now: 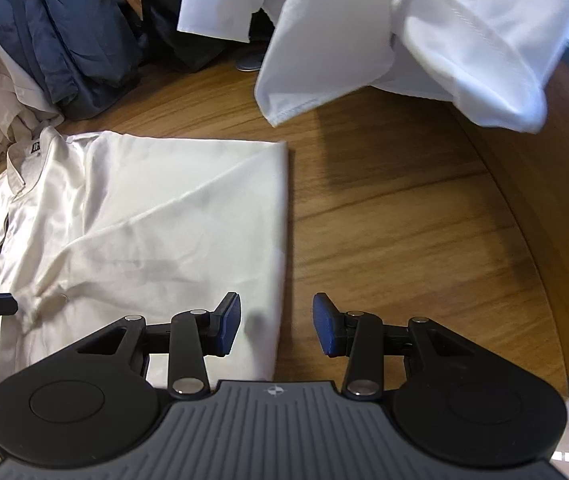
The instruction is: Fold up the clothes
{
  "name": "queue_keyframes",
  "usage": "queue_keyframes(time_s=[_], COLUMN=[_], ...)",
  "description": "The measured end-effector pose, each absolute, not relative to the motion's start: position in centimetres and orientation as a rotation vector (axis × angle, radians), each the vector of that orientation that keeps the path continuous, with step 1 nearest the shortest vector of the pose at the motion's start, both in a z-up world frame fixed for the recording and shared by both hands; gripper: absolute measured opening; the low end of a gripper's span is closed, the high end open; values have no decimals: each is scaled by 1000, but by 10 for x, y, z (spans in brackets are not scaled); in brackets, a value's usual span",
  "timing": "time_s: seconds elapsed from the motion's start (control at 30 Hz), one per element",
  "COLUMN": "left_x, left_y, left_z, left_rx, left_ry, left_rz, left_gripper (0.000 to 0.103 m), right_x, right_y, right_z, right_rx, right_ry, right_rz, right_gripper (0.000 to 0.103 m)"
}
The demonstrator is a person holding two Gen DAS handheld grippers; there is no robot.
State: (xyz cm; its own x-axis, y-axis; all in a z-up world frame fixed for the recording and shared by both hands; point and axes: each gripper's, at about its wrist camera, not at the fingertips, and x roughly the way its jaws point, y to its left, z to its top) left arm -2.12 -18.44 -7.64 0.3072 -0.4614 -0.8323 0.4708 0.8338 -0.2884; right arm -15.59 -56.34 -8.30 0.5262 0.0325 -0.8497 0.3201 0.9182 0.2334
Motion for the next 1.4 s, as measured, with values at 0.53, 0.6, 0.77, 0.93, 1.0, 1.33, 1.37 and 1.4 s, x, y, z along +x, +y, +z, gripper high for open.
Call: queue_keyframes(time_s=[0.53, 0.6, 0.77, 0.93, 1.0, 1.33, 1.37, 1.4], left_x=[15, 25, 64, 99, 108, 119, 118, 117], left_y=[-148, -147, -165, -217, -239, -272, -270, -268], left_z=[-26, -22, -21, -35, -46, -92, -92, -90], left_rx=[-182, -225, -342, -421, -437, -505, -518, -534], left_ry=[1058, 1071, 1122, 1233, 1273, 1426, 1422, 1409], left_rz=[-561, -577, -690, -839, -865, -852, -862, -878], left_gripper=[57, 61, 68, 70, 72, 4, 4, 4], right_x=[-102, -103, -100, -92, -89, -86, -85, -85], right_y=[-579, -570, -525, -474, -458, -398, -393, -388], right_z=[-91, -79, -47, -33, -32, -32, -32, -32], right_rx=[503, 510, 489, 451, 433, 382, 369, 356], right_ry=[951, 925, 870, 850, 851, 843, 844, 846], right_rz=[-226, -219, -183, -194, -202, -259, -259, -259], right_gripper=[3, 3, 3, 3, 3, 3, 3, 4])
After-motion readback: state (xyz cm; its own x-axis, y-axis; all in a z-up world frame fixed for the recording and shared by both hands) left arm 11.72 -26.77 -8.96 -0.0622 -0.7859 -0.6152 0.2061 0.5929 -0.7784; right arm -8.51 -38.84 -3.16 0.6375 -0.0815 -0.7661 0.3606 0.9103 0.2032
